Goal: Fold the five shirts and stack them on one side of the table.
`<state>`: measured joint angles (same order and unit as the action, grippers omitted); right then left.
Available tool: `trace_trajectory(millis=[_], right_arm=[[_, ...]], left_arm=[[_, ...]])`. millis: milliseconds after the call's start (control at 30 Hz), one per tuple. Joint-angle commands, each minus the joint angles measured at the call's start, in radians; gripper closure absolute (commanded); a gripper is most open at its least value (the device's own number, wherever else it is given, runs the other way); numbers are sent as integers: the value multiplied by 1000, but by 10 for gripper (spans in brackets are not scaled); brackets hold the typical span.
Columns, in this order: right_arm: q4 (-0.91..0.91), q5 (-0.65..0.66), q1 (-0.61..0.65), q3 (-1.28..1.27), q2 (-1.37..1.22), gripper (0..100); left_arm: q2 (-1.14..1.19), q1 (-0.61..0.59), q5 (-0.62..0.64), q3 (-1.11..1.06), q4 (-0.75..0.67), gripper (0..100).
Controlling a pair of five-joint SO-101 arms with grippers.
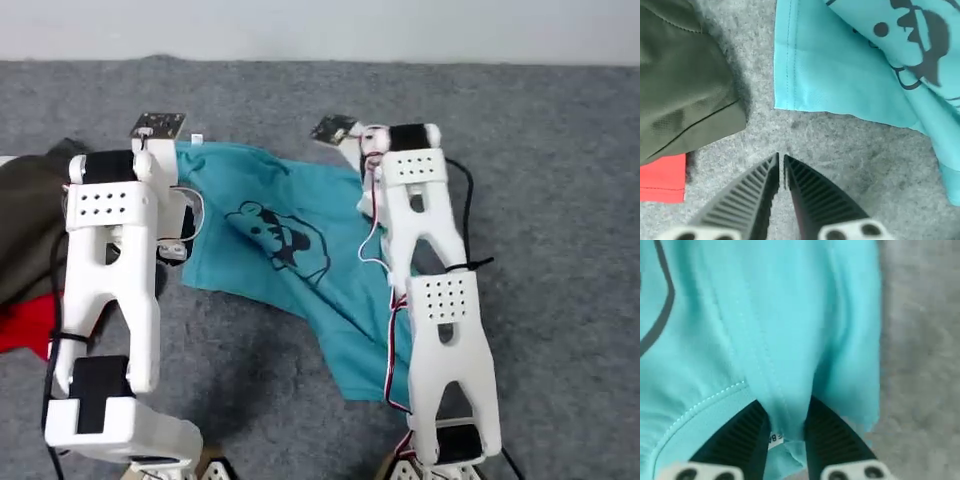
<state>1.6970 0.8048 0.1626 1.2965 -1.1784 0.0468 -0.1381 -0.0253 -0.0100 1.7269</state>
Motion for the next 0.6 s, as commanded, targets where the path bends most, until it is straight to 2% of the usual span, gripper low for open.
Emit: trace_trajectory(millis=[0,300,567], right_arm=[[-1,11,-64,72,13,984],[-74,63,-265,71,-7,984],[-116,55,-335,72,-38,979]], left_arm=[[-48,9,11,4,28,985],[-48,11,11,4,28,985],[-48,11,11,4,28,986]])
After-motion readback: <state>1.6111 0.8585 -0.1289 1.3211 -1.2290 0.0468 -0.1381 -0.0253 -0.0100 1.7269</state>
